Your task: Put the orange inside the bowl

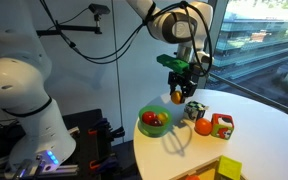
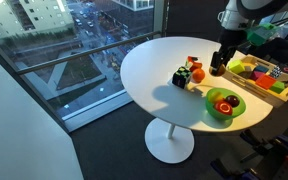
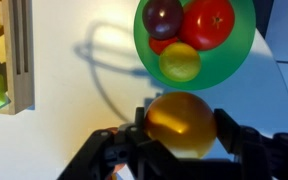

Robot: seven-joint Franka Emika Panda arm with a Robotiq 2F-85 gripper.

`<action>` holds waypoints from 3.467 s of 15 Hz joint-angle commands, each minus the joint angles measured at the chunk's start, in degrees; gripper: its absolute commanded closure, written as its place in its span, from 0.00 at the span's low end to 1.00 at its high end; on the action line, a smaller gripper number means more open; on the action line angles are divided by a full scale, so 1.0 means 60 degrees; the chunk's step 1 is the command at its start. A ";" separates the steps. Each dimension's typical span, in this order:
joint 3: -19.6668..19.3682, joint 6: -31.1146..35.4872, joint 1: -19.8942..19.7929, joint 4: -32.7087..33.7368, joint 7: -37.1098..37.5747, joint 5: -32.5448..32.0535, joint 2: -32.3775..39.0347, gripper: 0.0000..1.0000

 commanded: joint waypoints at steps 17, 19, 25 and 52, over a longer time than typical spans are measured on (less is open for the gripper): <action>0.0256 0.0708 0.0675 -0.2518 -0.1440 0.0203 -0.1104 0.56; 0.0246 0.0820 0.0667 -0.2611 -0.1491 0.0205 -0.1079 0.56; 0.0241 0.0935 0.0663 -0.2723 -0.1595 0.0196 -0.1062 0.00; -0.0355 -0.1034 0.0251 -0.1796 -0.1452 -0.0602 -0.2420 0.00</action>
